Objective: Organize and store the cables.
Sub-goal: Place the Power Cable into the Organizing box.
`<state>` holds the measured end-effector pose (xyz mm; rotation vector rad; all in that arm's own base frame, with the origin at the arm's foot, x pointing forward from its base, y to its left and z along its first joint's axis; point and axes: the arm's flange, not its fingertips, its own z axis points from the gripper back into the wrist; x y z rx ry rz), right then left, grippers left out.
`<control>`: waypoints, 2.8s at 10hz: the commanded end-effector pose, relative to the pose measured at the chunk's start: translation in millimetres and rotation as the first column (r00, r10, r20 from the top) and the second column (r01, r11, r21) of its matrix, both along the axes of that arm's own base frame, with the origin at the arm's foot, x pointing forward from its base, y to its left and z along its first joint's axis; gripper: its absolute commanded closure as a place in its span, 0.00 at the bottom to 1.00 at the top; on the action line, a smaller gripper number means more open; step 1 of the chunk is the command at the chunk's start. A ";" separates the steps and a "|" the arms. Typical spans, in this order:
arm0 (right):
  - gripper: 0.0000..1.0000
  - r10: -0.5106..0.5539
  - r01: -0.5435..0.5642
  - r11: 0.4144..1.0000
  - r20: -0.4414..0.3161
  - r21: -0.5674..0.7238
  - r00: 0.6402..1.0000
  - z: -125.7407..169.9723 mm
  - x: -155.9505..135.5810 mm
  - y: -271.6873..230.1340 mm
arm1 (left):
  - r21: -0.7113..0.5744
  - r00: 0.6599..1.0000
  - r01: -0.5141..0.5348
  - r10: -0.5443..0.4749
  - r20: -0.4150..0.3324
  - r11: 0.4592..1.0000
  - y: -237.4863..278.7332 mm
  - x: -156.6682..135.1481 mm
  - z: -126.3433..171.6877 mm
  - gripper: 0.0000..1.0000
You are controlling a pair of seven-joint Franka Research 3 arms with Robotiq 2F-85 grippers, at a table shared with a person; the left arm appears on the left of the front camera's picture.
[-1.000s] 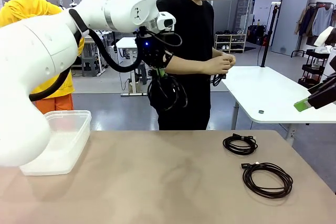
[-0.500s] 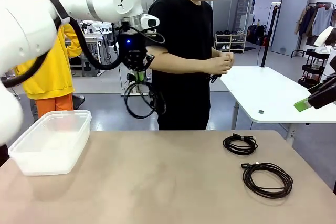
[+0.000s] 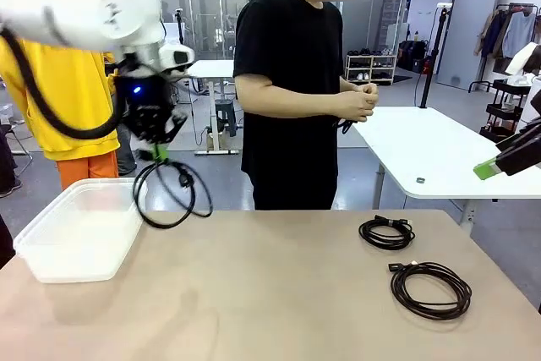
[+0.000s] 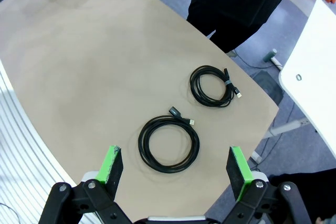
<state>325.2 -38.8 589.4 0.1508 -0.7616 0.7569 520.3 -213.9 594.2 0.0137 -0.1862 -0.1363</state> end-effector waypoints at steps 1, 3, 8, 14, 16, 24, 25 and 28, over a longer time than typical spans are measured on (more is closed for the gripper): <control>0.00 0.007 -0.007 1.000 -0.001 0.003 1.000 -0.7 0.9 -0.3 | -0.057 0.992 -0.079 0.085 0.098 0.995 84.6 -135.9 -87.9 1.00; 0.00 0.007 -0.007 1.000 -0.001 0.003 1.000 -0.7 0.9 -0.3 | -0.158 0.953 -0.195 0.225 0.204 0.968 132.1 -128.8 -81.8 1.00; 0.00 0.007 -0.007 1.000 -0.001 0.003 1.000 -0.7 0.9 -0.3 | -0.402 0.857 -0.039 0.237 0.457 0.915 180.5 -111.6 -72.1 1.00; 0.00 0.007 -0.007 1.000 -0.001 0.003 1.000 -0.7 0.9 -0.3 | -0.361 0.853 -0.174 0.323 0.410 0.916 187.4 -119.0 -63.0 1.00; 0.00 0.007 -0.007 1.000 -0.001 0.003 1.000 -0.7 0.9 -0.3 | -0.399 0.825 -0.136 0.327 0.461 0.907 195.2 -104.2 -54.1 0.93; 0.00 0.007 -0.007 1.000 -0.001 0.003 1.000 -0.7 0.9 -0.3 | -0.563 0.814 -0.256 0.489 0.313 0.786 266.0 11.1 -64.8 0.93; 0.00 0.007 -0.007 1.000 -0.001 0.003 1.000 -0.7 0.9 -0.3 | -0.559 0.821 -0.285 0.499 0.278 0.779 269.7 19.6 -78.3 0.93; 0.00 0.007 -0.007 1.000 -0.001 0.003 1.000 -0.7 0.9 -0.3 | -0.433 0.822 -0.426 0.540 0.182 0.795 281.7 36.8 -133.7 0.93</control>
